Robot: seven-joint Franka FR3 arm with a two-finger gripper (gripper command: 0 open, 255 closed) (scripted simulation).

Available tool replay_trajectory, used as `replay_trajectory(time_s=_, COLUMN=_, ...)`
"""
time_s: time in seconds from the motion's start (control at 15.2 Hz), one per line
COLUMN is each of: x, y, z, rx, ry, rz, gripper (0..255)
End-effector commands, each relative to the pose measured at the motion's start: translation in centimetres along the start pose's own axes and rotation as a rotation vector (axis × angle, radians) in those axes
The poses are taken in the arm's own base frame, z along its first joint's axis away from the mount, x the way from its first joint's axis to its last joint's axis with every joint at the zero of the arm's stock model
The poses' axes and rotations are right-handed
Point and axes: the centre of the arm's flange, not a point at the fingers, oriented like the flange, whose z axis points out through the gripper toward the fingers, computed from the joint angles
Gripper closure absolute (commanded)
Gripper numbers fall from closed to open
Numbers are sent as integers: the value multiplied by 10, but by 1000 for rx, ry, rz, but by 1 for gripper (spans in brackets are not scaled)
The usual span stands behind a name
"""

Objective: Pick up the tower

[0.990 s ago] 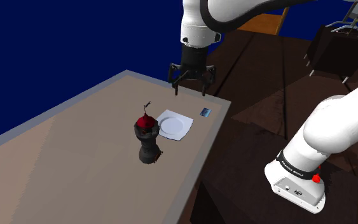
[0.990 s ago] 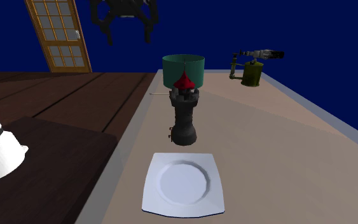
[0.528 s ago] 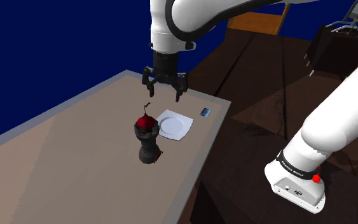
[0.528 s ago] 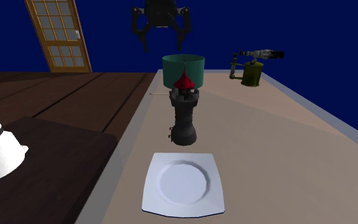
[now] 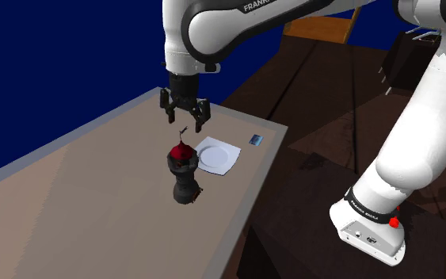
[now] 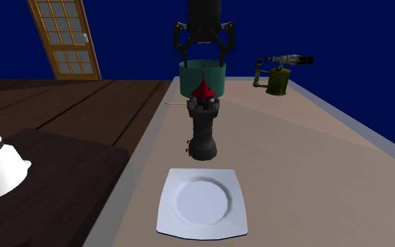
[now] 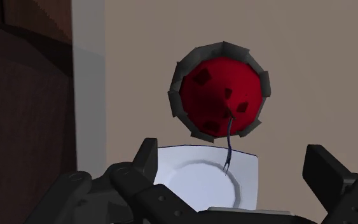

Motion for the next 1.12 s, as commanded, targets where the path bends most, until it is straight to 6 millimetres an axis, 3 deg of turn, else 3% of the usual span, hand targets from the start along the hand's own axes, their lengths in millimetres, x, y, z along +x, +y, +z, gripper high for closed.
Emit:
replay_trajectory(time_s=0.0, x=1, y=0, z=10, rx=1, ry=0, rz=3, gripper=0)
replay_trajectory(time_s=0.26, x=3, y=0, z=24, rx=1, ry=0, rz=3, gripper=0)
replay_trajectory(time_s=0.33, x=2, y=-1, z=24, rx=1, ry=0, rz=3, gripper=255)
replay_trajectory(time_s=0.92, x=3, y=0, z=24, rx=1, ry=0, rz=3, gripper=255)
replay_trajectory(time_s=1.06, x=2, y=0, z=13, rx=1, ry=0, rz=3, gripper=255)
